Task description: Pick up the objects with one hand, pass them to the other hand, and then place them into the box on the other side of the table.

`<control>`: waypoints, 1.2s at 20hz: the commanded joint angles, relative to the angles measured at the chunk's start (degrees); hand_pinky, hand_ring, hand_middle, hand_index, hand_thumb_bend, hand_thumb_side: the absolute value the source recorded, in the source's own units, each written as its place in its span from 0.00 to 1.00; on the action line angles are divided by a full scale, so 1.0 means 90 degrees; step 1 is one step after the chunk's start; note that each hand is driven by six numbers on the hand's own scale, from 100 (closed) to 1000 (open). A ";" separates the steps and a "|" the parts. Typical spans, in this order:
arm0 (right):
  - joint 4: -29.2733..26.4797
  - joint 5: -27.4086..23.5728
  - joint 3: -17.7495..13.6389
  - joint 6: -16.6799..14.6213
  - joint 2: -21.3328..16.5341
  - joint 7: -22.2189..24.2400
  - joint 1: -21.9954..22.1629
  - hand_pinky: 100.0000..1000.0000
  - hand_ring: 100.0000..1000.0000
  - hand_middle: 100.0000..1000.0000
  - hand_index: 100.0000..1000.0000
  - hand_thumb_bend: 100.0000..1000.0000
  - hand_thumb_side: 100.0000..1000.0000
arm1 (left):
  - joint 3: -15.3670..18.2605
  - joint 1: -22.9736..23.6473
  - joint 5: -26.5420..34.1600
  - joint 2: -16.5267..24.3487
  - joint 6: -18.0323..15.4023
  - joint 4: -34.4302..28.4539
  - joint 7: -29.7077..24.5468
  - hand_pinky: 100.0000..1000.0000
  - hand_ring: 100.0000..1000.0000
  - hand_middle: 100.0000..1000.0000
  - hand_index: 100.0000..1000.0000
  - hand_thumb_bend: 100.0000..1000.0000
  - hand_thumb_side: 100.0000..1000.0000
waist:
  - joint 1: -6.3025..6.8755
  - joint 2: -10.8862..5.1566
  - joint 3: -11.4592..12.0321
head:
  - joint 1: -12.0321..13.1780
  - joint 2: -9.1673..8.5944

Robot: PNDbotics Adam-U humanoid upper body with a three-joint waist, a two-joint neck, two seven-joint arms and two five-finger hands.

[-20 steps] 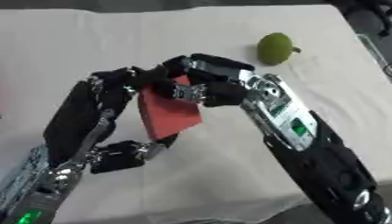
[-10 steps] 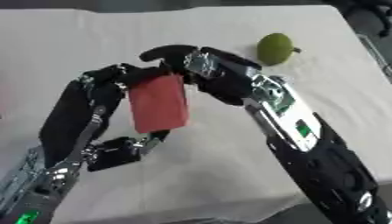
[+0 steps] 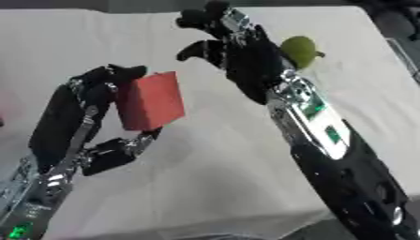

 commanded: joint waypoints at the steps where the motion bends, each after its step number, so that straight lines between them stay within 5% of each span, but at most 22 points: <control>1: -0.0136 -0.0269 -0.0277 -0.0188 -0.0023 -0.0414 -0.0104 0.92 0.64 0.87 0.87 0.02 0.87 | 0.0166 -0.0004 -0.0100 0.0171 0.0069 0.0031 0.0115 0.29 0.00 0.22 0.84 0.00 0.00 | 0.0011 -0.0140 -0.0021 | 0.0096 -0.0012; 9: -0.0136 -0.0448 -0.0992 -0.1464 -0.0031 -0.1034 -0.0058 0.91 0.64 0.85 0.88 0.01 0.77 | 0.1371 0.0439 -0.0108 0.1502 0.1027 -0.0155 0.0622 0.25 0.00 0.24 0.84 0.05 0.00 | 0.0086 -0.0252 -0.0116 | 0.0638 -0.0157; 15: -0.0136 -0.0067 -0.0907 -0.1333 0.0032 -0.0917 0.0100 0.91 0.63 0.85 0.88 0.00 0.78 | 0.2707 0.0681 0.0410 0.2771 0.2575 0.0213 0.0295 0.28 0.00 0.32 0.86 0.15 0.00 | 0.0202 -0.0307 -0.0198 | 0.0967 -0.0415; 21: -0.0136 0.0213 -0.0813 -0.1296 0.0108 -0.0722 0.0178 0.91 0.62 0.84 0.87 0.00 0.78 | 0.3294 0.0478 0.0563 0.3624 0.3488 0.2323 -0.0365 0.36 0.07 0.50 0.91 0.31 0.00 | 0.0273 -0.0372 -0.0329 | 0.1930 -0.0587; 22: -0.0136 0.0253 -0.0796 -0.1299 0.0119 -0.0683 0.0183 0.91 0.62 0.84 0.87 0.00 0.78 | 0.3294 0.0435 0.0565 0.3735 0.3499 0.2822 -0.0556 0.39 0.11 0.56 0.94 0.36 0.03 | 0.0285 -0.0382 -0.0359 | 0.2035 -0.0602; 23: -0.0136 0.0282 -0.0782 -0.1307 0.0125 -0.0646 0.0188 0.91 0.61 0.84 0.87 0.00 0.78 | 0.3301 0.0377 0.0576 0.3819 0.3444 0.3276 -0.0769 0.44 0.18 0.67 0.97 0.36 0.42 | 0.0295 -0.0392 -0.0384 | 0.2102 -0.0609; 24: -0.0136 0.0305 -0.0773 -0.1325 0.0125 -0.0613 0.0193 0.91 0.61 0.84 0.87 0.00 0.78 | 0.3331 0.0315 0.0636 0.3879 0.3337 0.3613 -0.0949 0.48 0.24 0.74 0.99 0.34 0.63 | 0.0303 -0.0402 -0.0401 | 0.2137 -0.0611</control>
